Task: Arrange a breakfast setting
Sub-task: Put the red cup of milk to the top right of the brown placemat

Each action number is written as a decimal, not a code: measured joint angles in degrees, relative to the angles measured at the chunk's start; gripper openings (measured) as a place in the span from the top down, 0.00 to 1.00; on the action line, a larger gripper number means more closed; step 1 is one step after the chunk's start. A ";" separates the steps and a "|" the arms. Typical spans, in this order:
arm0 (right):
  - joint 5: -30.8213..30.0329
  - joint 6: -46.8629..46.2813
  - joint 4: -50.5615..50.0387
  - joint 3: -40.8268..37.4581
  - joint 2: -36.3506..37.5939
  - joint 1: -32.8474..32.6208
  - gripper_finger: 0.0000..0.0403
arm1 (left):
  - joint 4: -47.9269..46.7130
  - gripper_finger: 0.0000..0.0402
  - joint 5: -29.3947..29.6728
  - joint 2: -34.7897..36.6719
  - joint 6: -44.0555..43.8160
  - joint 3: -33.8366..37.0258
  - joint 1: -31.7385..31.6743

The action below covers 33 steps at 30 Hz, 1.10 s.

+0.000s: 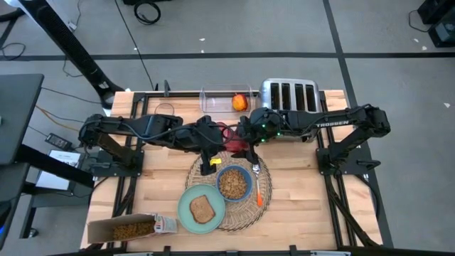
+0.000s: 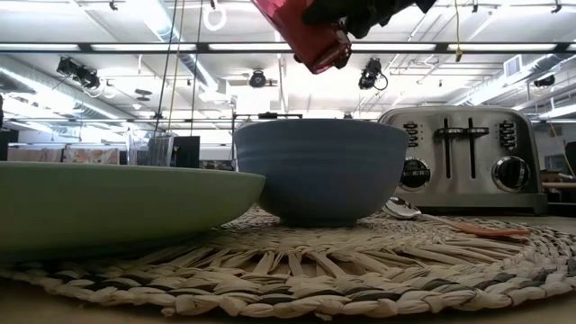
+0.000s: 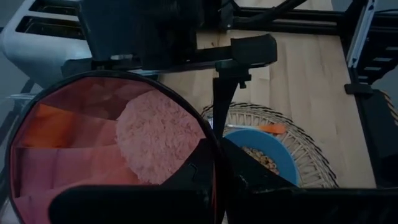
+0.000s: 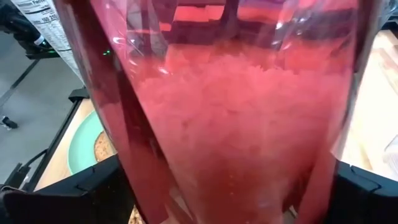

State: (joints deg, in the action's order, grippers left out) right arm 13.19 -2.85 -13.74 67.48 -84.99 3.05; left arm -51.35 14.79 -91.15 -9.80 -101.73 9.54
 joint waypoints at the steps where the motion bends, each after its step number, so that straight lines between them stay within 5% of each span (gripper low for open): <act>1: 0.00 0.00 0.08 0.00 0.00 0.10 0.08 | 0.00 0.96 0.02 0.00 0.00 0.00 0.02; 12: -0.53 1.43 0.73 0.00 0.02 0.18 0.17 | 0.07 0.92 0.48 -0.02 0.19 0.00 0.07; 26: -1.63 1.53 1.69 0.00 0.04 0.09 0.17 | 0.50 0.55 1.18 2.25 -0.02 -0.02 0.04; 33: -3.62 1.55 0.84 0.00 3.46 0.09 0.17 | 0.14 0.46 2.90 10.29 -5.64 -0.02 0.00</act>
State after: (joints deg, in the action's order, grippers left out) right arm 9.57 -1.30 -12.90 67.48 -81.53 3.14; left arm -51.21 17.69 -80.87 -15.44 -101.75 9.54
